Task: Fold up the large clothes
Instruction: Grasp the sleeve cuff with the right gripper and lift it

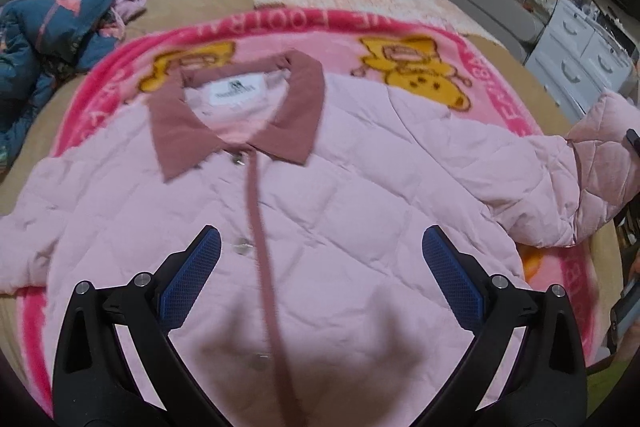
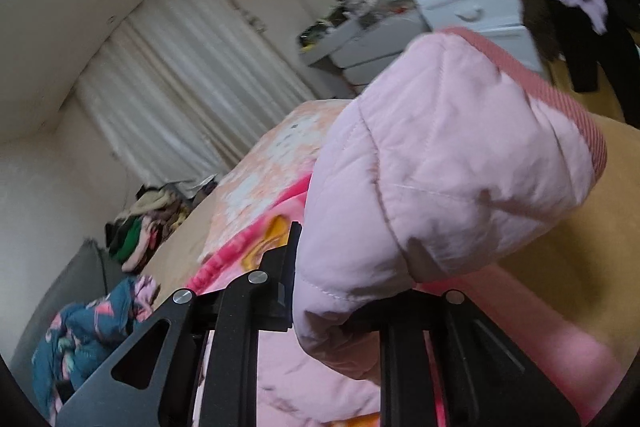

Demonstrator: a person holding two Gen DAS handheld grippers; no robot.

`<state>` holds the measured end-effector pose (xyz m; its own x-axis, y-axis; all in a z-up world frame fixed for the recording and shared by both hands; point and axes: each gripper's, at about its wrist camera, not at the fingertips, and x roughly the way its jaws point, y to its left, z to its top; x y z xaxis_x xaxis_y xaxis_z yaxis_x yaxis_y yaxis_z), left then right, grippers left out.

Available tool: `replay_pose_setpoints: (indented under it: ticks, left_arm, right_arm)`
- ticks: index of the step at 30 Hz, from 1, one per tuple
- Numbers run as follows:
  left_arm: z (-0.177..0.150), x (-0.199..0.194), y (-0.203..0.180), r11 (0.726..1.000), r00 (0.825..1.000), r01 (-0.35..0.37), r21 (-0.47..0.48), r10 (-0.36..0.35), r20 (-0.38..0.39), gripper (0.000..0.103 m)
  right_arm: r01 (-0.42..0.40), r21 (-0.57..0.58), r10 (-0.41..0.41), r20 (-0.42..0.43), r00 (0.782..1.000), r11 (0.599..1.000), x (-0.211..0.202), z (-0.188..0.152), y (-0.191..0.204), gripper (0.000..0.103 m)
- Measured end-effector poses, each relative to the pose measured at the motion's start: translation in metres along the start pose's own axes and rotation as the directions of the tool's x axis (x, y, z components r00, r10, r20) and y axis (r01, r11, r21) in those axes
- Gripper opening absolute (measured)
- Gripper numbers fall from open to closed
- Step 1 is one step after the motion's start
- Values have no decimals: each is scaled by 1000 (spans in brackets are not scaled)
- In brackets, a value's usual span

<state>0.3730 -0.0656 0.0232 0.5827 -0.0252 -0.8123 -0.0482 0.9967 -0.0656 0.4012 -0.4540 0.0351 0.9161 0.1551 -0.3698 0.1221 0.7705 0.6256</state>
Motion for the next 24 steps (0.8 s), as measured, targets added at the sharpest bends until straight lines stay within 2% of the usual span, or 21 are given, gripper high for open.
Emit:
replay_pose_setpoints:
  ticks: [10, 24]
  left_arm:
    - [5, -25, 45, 997, 999, -10, -70, 13, 37, 95]
    - [8, -51, 77, 991, 997, -8, -131, 18, 80, 95]
  right_arm:
    - [-88, -146, 86, -22, 996, 985, -2, -15, 71, 16]
    - [-172, -238, 162, -59, 985, 956, -16, -36, 119, 16]
